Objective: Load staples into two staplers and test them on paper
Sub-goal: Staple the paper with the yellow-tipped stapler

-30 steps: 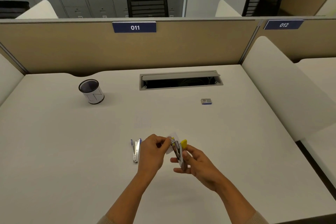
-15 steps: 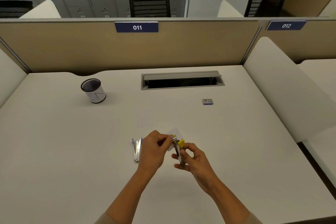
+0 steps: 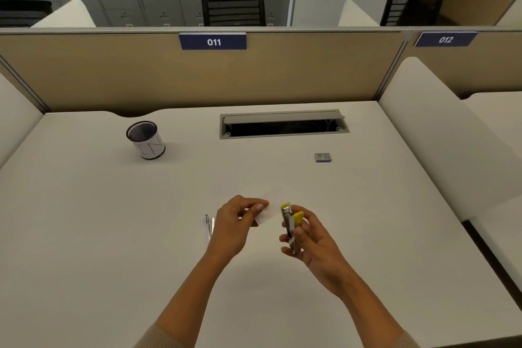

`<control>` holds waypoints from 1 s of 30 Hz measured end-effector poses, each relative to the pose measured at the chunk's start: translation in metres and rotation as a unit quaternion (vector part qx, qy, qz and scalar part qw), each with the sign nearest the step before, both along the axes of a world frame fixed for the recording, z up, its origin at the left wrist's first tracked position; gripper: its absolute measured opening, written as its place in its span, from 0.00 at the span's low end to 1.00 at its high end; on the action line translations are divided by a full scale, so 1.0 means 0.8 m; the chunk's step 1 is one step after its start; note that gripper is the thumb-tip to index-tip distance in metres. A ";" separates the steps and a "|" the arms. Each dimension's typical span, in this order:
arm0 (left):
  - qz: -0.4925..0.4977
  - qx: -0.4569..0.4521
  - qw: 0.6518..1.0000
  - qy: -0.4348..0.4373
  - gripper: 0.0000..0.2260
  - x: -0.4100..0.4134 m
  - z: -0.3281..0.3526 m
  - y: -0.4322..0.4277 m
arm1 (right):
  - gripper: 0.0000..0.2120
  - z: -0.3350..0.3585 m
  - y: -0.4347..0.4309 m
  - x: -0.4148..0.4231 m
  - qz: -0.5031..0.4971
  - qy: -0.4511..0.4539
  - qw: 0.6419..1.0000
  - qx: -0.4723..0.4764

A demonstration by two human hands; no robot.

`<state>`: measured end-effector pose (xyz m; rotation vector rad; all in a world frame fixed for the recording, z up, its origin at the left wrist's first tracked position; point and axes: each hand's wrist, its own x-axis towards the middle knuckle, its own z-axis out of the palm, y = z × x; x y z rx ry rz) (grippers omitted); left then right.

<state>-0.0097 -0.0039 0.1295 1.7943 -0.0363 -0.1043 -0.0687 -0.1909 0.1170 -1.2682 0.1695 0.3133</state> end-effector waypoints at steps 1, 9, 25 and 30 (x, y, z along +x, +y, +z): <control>0.015 -0.008 1.000 0.001 0.08 0.002 0.002 0.002 | 0.21 0.000 -0.003 0.000 -0.005 0.002 1.000 -0.002; 0.056 -0.076 0.995 0.035 0.20 0.005 0.012 0.007 | 0.20 -0.004 -0.004 -0.004 0.015 0.061 0.998 0.010; 0.025 0.030 0.999 -0.009 0.22 0.002 0.014 0.000 | 0.22 -0.007 0.020 -0.001 0.021 0.027 0.998 -0.049; 0.009 0.042 0.999 -0.030 0.22 -0.001 0.014 -0.007 | 0.23 -0.004 0.024 0.002 0.002 0.031 0.996 -0.082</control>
